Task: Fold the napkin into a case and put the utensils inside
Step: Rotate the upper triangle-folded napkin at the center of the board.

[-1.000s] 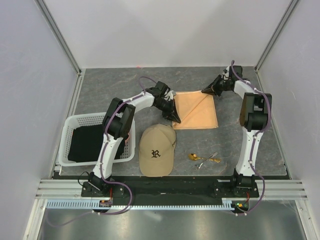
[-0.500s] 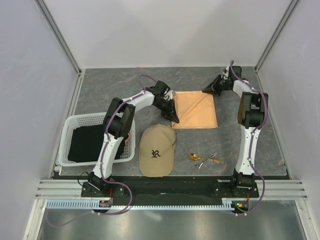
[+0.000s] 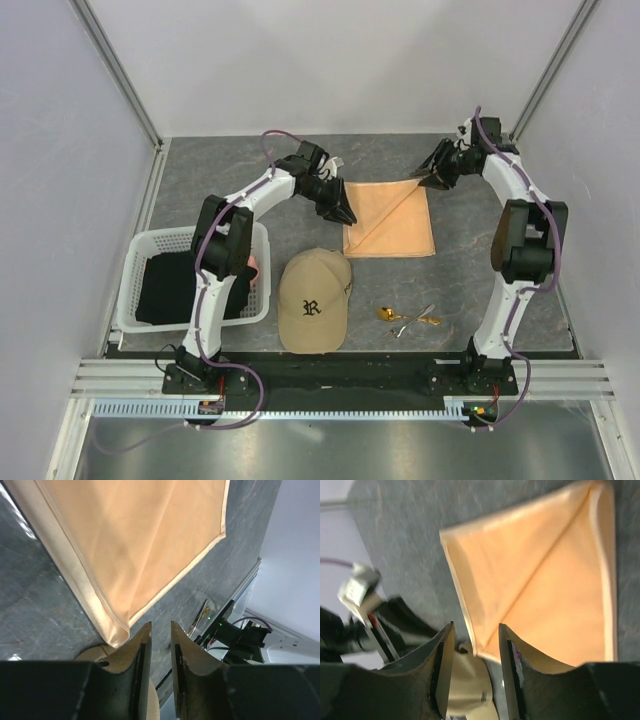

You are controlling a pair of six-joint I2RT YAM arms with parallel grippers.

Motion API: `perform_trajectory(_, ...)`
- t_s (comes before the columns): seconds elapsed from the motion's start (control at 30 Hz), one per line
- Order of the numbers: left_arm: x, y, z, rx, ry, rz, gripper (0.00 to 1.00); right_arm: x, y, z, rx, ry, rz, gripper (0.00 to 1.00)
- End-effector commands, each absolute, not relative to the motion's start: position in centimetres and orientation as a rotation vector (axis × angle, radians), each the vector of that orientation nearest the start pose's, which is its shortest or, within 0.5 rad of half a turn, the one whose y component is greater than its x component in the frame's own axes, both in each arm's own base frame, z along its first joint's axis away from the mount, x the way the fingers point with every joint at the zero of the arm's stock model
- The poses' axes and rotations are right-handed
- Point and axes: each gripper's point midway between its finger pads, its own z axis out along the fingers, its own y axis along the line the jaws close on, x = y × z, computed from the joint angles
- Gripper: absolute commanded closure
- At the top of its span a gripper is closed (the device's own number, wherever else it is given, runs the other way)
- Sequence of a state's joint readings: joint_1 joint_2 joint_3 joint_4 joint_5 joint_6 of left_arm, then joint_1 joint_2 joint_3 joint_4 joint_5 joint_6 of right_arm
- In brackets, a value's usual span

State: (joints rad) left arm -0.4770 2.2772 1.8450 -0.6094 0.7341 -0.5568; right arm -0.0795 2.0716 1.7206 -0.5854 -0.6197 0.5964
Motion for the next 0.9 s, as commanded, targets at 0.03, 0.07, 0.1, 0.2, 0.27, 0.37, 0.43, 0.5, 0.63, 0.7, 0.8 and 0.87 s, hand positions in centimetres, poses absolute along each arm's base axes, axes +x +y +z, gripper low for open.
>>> perform_trajectory(0.03, 43.8, -35.5, 10.5, 0.171, 2.594, -1.321, 0.71, 43.0, 11.4, 12.0, 0.548, 2.567, 0.998, 0.58)
perform_trajectory(0.07, 44.4, -35.7, 10.6, 0.169, 2.570, -1.324, 0.71, 42.2, 11.4, 11.5, 0.548, 2.582, 0.985, 0.60)
perform_trajectory(0.1, 45.2, -35.9, 10.9, 0.170, 2.533, -1.328, 0.71, 41.3, 11.4, 10.9, 0.536, 2.598, 0.966, 0.62)
perform_trajectory(0.2, 46.8, -36.6, 10.5, 0.123, 2.498, -1.340, 0.73, 38.0, 10.6, 8.3, 0.545, 2.667, 0.892, 0.77)
perform_trajectory(0.27, 47.2, -36.7, 10.1, 0.076, 2.502, -1.347, 0.76, 37.2, 10.1, 7.9, 0.523, 2.680, 0.846, 0.80)
perform_trajectory(0.37, 47.4, -36.4, 11.4, 0.054, 2.451, -1.345, 0.76, 36.4, 8.3, 6.1, 0.494, 2.720, 0.682, 0.82)
perform_trajectory(0.43, 47.1, -35.8, 11.6, 0.033, 2.439, -1.342, 0.76, 36.3, 6.7, 4.8, 0.507, 2.742, 0.600, 0.86)
perform_trajectory(0.5, 46.3, -35.0, 12.8, 0.029, 2.427, -1.326, 0.76, 36.4, 5.3, 3.8, 0.538, 2.752, 0.528, 0.87)
perform_trajectory(0.63, 45.1, -33.2, 13.9, 0.031, 2.420, -1.299, 0.75, 37.1, 2.0, 2.0, 0.638, 2.762, 0.412, 0.87)
perform_trajectory(0.7, 44.4, -32.5, 14.4, 0.030, 2.426, -1.297, 0.75, 37.6, 0.6, 1.8, 0.664, 2.759, 0.346, 0.86)
perform_trajectory(0.8, 44.1, -31.7, 14.6, 0.038, 2.425, -1.294, 0.75, 38.8, -2.0, 1.7, 0.673, 2.758, 0.242, 0.85)
perform_trajectory(0.87, 44.0, -31.3, 14.9, 0.043, 2.424, -1.294, 0.75, 39.6, -3.4, 2.0, 0.662, 2.757, 0.173, 0.85)
